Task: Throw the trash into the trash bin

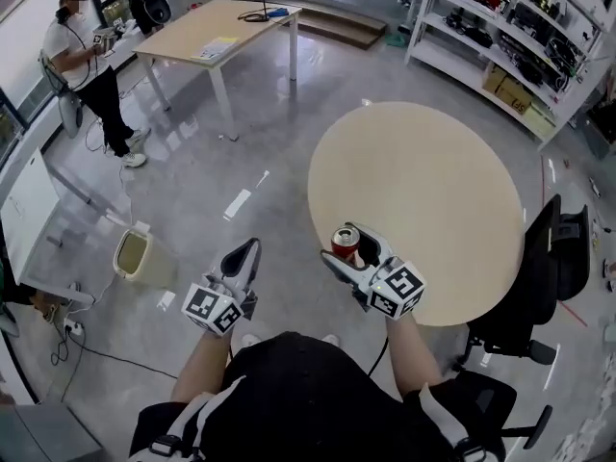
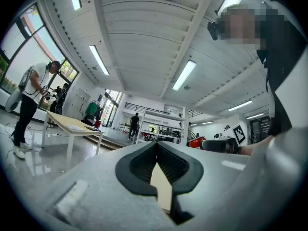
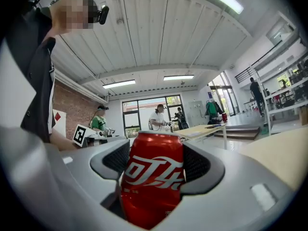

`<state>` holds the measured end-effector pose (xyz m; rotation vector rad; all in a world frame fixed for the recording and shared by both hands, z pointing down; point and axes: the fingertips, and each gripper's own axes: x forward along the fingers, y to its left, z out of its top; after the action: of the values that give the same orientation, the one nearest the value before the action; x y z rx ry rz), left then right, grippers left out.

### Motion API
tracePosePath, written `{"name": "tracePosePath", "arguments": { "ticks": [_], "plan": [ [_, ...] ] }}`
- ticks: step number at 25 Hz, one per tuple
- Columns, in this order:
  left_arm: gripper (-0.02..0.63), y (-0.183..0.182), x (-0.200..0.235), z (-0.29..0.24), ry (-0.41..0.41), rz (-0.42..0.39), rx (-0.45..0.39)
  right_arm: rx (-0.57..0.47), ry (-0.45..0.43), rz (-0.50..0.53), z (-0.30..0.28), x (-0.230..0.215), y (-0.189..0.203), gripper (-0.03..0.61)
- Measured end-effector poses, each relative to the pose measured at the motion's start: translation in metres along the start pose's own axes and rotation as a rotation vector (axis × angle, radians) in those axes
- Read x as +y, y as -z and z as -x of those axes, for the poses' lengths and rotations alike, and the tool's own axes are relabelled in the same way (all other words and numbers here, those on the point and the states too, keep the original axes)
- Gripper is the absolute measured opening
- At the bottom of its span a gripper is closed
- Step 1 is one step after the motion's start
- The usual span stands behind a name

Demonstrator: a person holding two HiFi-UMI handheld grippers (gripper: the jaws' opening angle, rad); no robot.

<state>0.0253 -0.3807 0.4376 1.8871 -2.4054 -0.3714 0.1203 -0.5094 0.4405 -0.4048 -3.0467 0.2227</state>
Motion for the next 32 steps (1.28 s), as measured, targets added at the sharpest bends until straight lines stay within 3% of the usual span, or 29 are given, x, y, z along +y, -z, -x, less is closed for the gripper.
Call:
{"name": "tracePosePath", "arguments": {
  "ticks": [4, 12, 17, 21, 25, 32],
  "plan": [
    [0.003, -0.015, 0.043, 0.04, -0.05, -0.004, -0.019, -0.018, -0.055, -0.02, -0.049, 0.037, -0.006, 0.336],
    [0.003, -0.042, 0.12, 0.13, -0.23, -0.066, -0.052, 0.013, -0.182, -0.012, -0.144, 0.104, -0.002, 0.336],
    [0.003, -0.055, 0.165, 0.216, -0.425, -0.056, -0.107, 0.062, -0.314, -0.013, -0.203, 0.165, 0.011, 0.336],
    [0.003, -0.066, 0.19, 0.288, -0.552, -0.074, -0.145, 0.089, -0.408, 0.002, -0.25, 0.218, 0.018, 0.336],
    [0.003, -0.066, 0.211, 0.347, -0.672, -0.039, -0.184, 0.115, -0.492, 0.009, -0.29, 0.266, 0.028, 0.336],
    [0.003, -0.053, 0.229, 0.398, -0.792, -0.017, -0.197, 0.149, -0.602, -0.001, -0.326, 0.313, 0.048, 0.336]
  ]
}}
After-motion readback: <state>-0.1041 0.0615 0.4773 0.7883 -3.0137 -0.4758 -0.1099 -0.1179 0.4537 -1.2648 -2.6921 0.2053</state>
